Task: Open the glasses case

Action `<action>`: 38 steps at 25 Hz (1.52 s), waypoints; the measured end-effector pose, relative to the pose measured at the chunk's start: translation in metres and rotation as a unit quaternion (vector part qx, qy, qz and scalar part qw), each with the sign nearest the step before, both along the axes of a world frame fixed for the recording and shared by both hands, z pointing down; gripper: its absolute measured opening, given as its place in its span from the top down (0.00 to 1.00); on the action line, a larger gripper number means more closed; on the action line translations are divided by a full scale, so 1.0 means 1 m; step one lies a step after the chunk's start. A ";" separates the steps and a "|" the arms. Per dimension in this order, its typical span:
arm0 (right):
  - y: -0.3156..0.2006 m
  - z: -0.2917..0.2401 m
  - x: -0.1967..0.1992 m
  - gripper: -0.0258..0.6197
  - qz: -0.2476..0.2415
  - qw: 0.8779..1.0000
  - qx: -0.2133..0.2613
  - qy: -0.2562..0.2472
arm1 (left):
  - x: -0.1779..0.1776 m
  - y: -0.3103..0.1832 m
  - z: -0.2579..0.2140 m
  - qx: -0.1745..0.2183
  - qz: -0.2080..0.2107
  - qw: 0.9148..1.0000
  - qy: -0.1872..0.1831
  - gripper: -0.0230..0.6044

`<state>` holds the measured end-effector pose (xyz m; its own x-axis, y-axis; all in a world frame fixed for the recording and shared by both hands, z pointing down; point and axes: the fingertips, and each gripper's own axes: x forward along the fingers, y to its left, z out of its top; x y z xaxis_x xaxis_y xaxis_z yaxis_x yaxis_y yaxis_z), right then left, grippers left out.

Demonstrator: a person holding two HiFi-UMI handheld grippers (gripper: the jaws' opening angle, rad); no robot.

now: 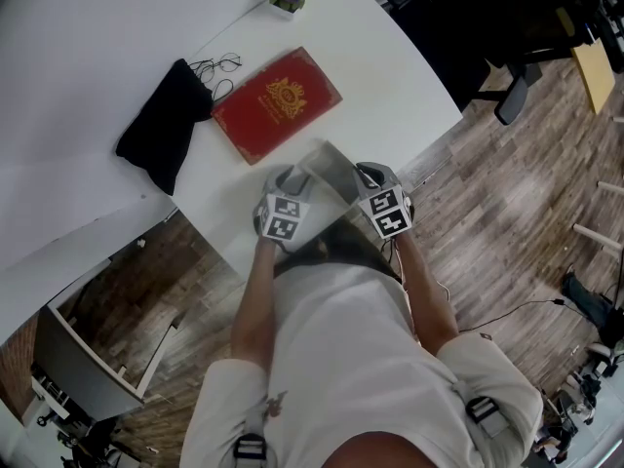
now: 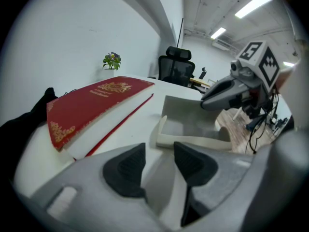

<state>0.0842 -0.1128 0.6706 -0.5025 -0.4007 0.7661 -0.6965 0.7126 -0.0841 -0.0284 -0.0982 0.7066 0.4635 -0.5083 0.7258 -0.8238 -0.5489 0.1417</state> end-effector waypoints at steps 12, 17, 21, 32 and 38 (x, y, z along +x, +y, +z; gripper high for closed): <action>-0.007 0.003 0.004 0.92 0.006 1.000 0.004 0.010 | 0.000 -0.001 0.000 -0.002 -0.001 1.000 -0.001 0.67; -0.006 0.003 0.005 0.92 0.012 1.000 0.007 0.012 | 0.000 0.000 -0.001 -0.005 -0.004 1.000 -0.002 0.67; -0.006 0.002 0.004 0.92 0.015 1.000 0.008 0.017 | -0.001 0.000 0.000 -0.002 -0.005 1.000 -0.001 0.66; -0.005 -0.002 0.003 0.90 0.014 1.000 0.016 0.015 | -0.001 -0.002 -0.004 0.011 -0.012 1.000 -0.001 0.66; -0.006 -0.018 0.001 0.81 0.018 0.999 0.049 0.002 | -0.001 -0.005 -0.023 0.040 -0.016 0.999 0.003 0.66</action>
<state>0.0848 -0.1186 0.6528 -0.4826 -0.4915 0.7249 -0.7224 0.6914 -0.0121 -0.0291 -0.1037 0.6832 0.4500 -0.5785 0.6803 -0.8404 -0.5320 0.1034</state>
